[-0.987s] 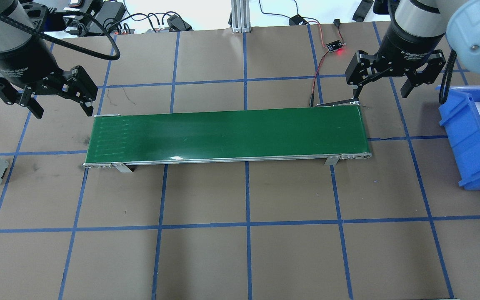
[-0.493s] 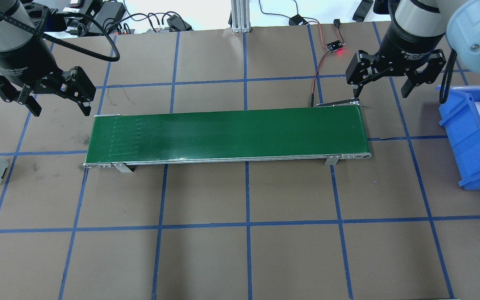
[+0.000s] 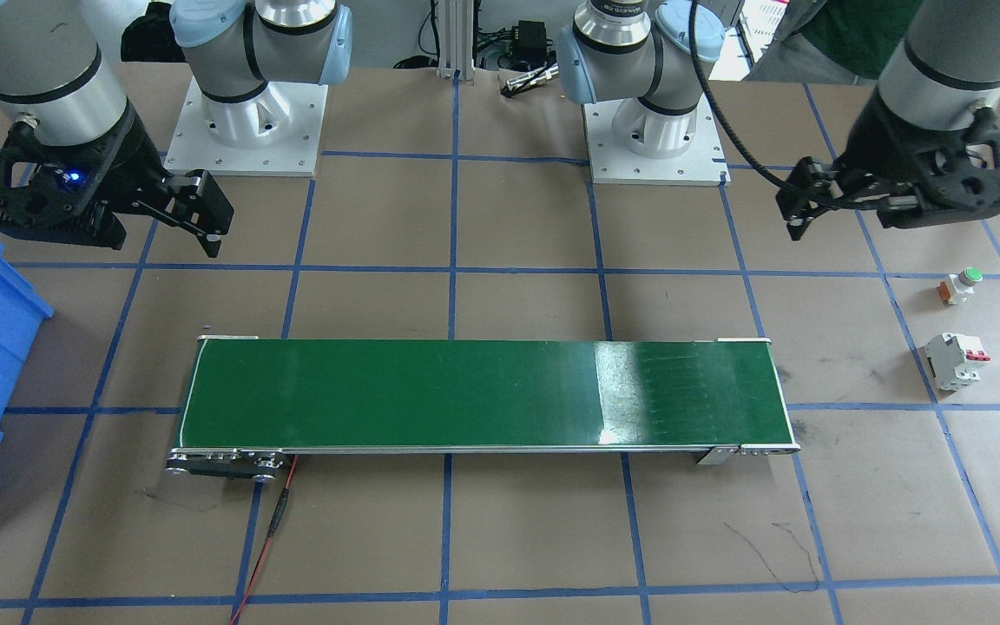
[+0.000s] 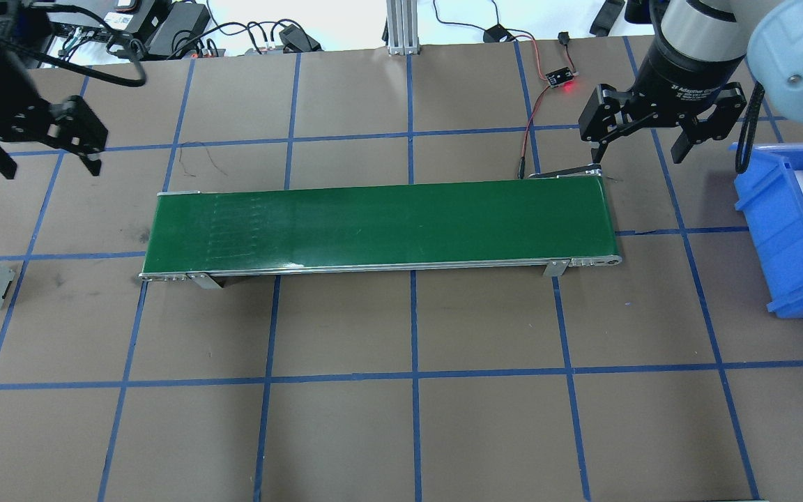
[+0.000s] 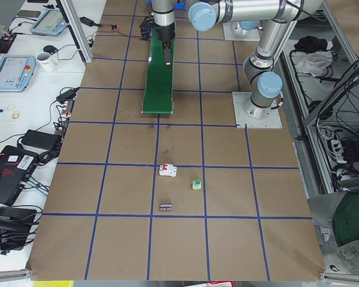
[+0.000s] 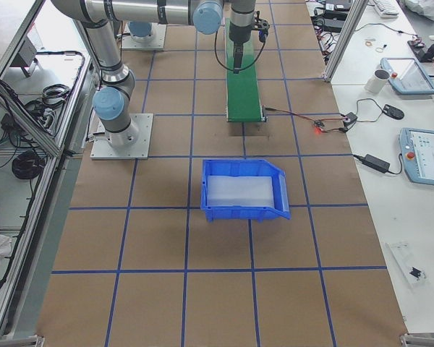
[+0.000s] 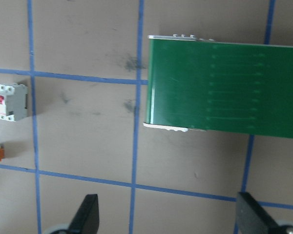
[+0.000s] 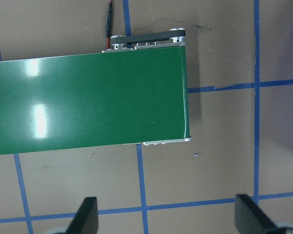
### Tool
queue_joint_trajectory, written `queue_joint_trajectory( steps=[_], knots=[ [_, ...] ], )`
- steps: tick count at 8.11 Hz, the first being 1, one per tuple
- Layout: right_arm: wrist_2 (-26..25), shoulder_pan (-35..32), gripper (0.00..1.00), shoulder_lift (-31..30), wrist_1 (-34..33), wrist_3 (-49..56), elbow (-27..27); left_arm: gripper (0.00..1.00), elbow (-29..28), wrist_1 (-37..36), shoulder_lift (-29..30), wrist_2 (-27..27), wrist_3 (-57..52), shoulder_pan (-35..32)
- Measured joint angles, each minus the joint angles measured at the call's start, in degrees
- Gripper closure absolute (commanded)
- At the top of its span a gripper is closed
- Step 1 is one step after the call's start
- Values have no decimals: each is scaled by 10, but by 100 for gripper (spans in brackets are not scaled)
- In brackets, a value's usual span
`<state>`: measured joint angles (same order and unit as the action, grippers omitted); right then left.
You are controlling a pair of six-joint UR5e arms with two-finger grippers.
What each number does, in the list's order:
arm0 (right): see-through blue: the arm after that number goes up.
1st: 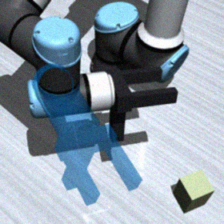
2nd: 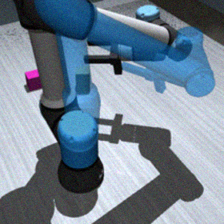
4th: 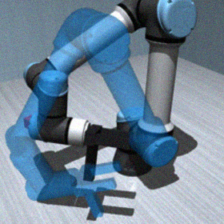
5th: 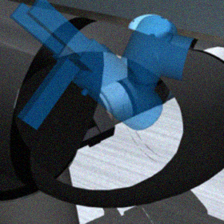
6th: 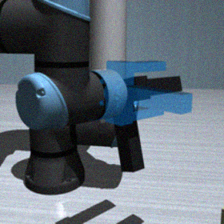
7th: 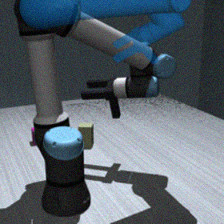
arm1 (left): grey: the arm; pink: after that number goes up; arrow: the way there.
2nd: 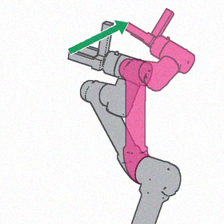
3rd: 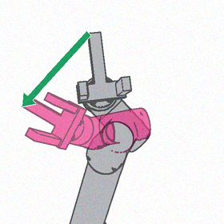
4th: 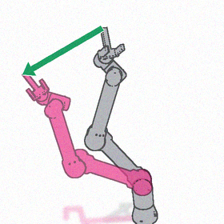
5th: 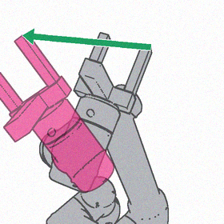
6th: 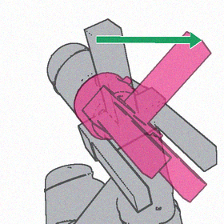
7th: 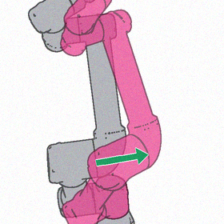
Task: Move capacitor from left to right
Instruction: 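Move the left gripper out toward the brown capacitor beside the conveyor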
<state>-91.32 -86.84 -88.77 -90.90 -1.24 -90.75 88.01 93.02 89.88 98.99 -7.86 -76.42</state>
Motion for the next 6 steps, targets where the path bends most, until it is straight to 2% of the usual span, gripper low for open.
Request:
queue_joint_trajectory(
  steps=[2,6],
  knots=[
    [0,0,0,0,-1,-1,0,0,1,-50,3,0,-90,96],
    [0,0,0,0,-1,-1,0,0,4,-86,22,2,-236,196]
  ],
)
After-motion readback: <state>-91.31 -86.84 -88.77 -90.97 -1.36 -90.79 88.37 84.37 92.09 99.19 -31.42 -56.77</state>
